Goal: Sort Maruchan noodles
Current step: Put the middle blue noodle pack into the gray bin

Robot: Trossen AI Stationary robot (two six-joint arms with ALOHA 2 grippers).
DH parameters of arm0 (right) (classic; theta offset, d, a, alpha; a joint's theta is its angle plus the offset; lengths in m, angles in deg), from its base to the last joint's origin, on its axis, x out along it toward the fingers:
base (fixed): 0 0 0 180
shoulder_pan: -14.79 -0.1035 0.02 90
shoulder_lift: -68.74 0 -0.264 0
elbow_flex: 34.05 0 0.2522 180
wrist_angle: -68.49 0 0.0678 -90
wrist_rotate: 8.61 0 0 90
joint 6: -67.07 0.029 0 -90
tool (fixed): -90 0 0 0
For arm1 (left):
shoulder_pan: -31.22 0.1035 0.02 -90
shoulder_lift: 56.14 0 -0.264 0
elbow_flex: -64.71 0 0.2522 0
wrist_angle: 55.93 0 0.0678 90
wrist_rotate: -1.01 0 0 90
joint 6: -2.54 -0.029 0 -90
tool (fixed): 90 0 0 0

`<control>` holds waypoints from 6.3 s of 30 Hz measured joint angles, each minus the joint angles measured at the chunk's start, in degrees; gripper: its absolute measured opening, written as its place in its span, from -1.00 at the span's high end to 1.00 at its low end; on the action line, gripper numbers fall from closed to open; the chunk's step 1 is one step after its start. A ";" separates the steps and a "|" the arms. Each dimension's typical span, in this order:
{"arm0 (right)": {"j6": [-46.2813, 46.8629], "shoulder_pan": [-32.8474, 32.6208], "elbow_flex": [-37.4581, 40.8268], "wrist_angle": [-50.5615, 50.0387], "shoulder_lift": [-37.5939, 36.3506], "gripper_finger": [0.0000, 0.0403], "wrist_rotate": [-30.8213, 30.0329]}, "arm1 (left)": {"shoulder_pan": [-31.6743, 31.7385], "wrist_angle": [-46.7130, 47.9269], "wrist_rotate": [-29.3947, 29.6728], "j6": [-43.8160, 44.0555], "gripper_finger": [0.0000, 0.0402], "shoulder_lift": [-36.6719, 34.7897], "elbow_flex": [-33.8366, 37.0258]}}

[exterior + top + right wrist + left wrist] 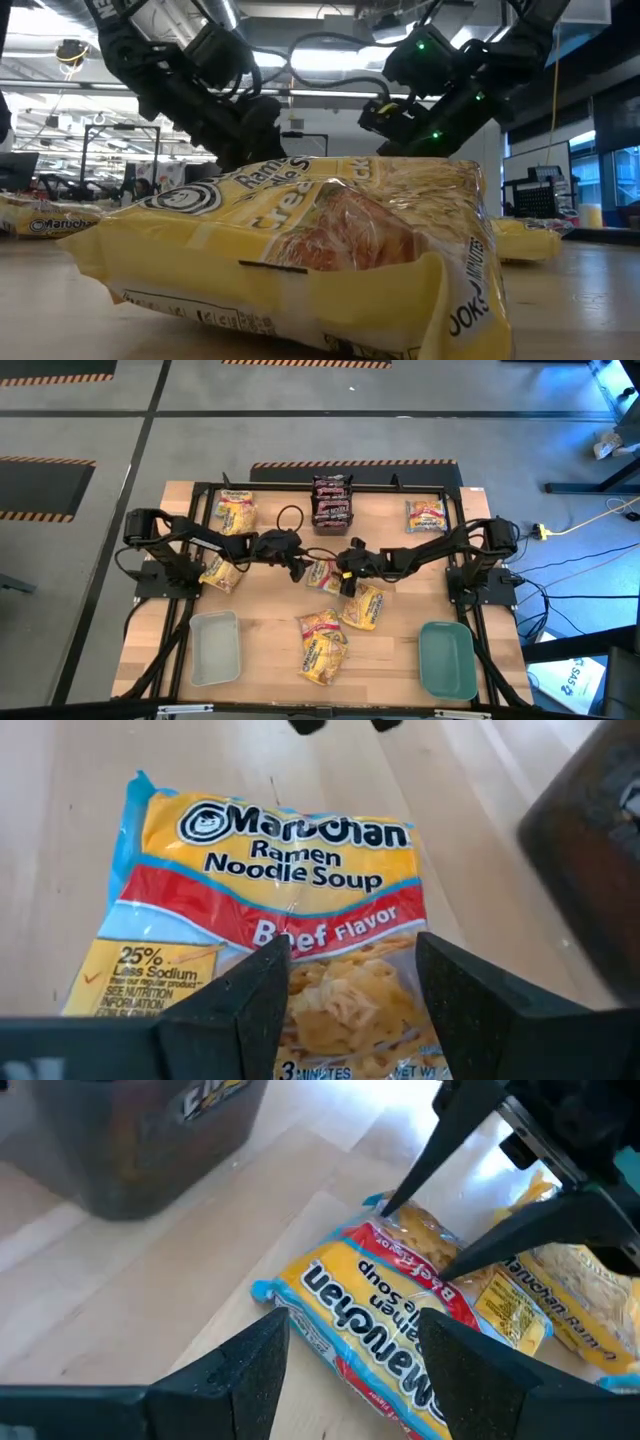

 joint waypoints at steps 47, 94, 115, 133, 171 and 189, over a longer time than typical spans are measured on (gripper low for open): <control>-8.40 -1.42 11.52 19.57 -0.09 -0.03 4.14 | 0.81 -17.08 -13.83 27.82 -0.35 11.30 -0.07; 3.77 -1.42 8.71 5.95 -23.54 -0.10 10.47 | -5.09 -13.99 -14.34 -21.11 0.75 1.31 -0.07; 1.32 -1.43 -12.91 -26.65 -10.93 -0.53 18.25 | -13.74 31.26 3.37 -36.24 0.75 -1.01 -21.98; -5.44 -1.47 -12.92 -25.29 -8.81 0.46 17.41 | -14.19 31.75 6.59 -34.26 0.54 -0.99 -24.11; -6.75 -1.44 -3.25 1.98 -10.08 -0.10 16.66 | -12.79 33.02 6.54 -21.74 0.44 -3.07 -24.04; -0.66 -9.51 7.65 8.78 -17.66 -0.34 16.28 | -27.10 62.49 6.68 -10.21 0.44 -17.65 -24.83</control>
